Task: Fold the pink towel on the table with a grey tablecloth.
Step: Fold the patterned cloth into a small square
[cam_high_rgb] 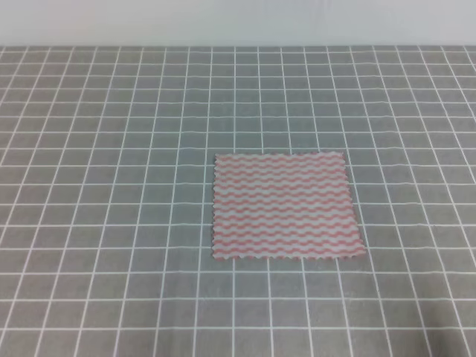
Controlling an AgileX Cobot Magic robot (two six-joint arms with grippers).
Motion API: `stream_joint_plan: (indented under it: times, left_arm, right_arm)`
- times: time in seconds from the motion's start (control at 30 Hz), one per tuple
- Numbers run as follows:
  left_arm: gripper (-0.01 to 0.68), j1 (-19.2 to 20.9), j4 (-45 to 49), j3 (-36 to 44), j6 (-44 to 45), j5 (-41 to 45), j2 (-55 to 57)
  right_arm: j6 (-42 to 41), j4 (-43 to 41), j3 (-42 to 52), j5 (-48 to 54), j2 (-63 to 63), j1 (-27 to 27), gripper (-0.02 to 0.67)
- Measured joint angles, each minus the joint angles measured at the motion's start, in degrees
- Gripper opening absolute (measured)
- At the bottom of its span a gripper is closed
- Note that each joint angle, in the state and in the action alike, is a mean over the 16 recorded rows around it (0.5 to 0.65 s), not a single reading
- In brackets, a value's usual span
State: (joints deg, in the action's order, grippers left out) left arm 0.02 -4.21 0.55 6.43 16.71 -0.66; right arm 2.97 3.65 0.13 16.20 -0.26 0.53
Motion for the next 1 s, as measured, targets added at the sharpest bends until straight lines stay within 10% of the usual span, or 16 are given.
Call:
stream_joint_plan:
  times: [1.0]
  left_arm:
    - [-0.001,0.0,-2.2,0.0,0.0,0.1,-0.1]
  right_arm:
    - [0.0,2.8,0.0,-0.1,0.0,0.0,-0.018]
